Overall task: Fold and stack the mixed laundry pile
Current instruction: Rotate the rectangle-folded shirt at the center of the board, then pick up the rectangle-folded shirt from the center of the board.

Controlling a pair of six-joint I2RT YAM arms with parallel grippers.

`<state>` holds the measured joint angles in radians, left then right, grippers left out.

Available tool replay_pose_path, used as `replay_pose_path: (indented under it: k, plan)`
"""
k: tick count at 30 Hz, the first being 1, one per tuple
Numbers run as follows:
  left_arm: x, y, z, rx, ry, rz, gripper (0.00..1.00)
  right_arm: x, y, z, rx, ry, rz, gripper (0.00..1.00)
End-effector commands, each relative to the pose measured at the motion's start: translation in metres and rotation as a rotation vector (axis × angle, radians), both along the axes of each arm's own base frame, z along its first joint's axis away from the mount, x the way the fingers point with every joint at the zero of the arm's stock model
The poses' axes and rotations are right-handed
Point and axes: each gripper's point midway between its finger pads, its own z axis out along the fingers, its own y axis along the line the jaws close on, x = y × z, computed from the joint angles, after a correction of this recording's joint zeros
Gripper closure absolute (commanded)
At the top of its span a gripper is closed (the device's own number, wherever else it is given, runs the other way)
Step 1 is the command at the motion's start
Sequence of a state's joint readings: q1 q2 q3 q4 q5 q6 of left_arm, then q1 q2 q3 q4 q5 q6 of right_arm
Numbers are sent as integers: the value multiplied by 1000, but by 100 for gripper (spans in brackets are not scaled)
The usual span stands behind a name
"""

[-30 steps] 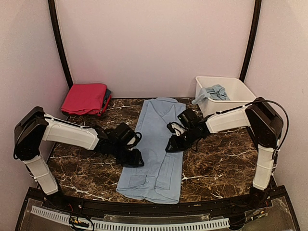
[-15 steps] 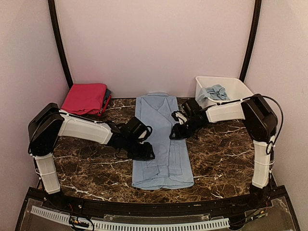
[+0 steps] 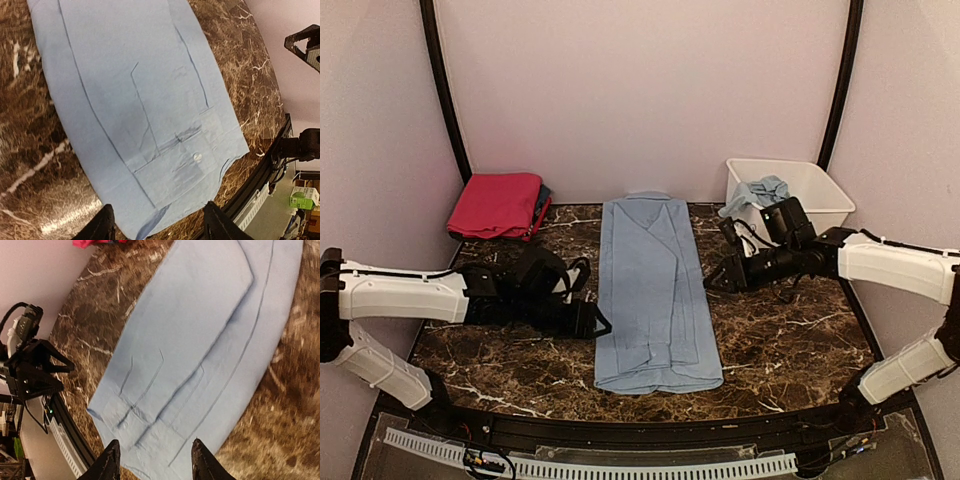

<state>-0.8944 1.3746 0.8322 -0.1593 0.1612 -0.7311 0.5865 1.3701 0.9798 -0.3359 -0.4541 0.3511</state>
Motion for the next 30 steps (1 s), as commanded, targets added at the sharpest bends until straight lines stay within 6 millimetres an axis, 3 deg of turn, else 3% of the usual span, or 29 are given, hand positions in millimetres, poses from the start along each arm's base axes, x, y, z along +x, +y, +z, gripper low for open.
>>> replay_pose_path:
  k: [1,8,17,24,30]
  plan:
    - [-43,16,-43,-3,154,17,41,-50,-19,-54,-21,220,-18,55]
    - [-71,23,-73,-74,262,41,45,-93,-25,-100,-54,358,-22,56]
    - [-73,15,-91,-133,312,75,50,-116,-21,-140,-84,454,-19,53]
    - [-77,7,-102,-146,347,71,56,-120,-18,-153,-76,484,-9,55]
    - [-78,6,-110,-143,361,80,61,-125,-5,-151,-30,503,18,63]
